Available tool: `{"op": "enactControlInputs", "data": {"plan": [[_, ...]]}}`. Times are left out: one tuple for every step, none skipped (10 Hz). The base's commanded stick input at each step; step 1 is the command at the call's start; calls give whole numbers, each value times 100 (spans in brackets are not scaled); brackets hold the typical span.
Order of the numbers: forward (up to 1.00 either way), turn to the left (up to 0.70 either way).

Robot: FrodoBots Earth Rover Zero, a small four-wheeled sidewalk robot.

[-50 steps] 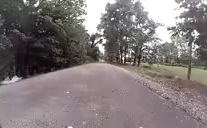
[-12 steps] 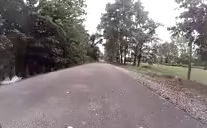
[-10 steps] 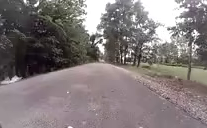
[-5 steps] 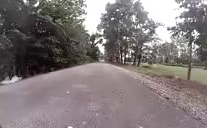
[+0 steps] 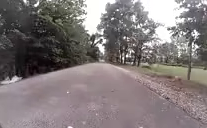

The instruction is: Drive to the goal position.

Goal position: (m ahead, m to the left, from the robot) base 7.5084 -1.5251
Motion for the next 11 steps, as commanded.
{"op": "enactControlInputs", "data": {"plan": [[6,1],[6,1],[6,1],[6,1],[6,1],[6,1],[6,1],[6,1],[6,1],[6,1],[6,1]]}}
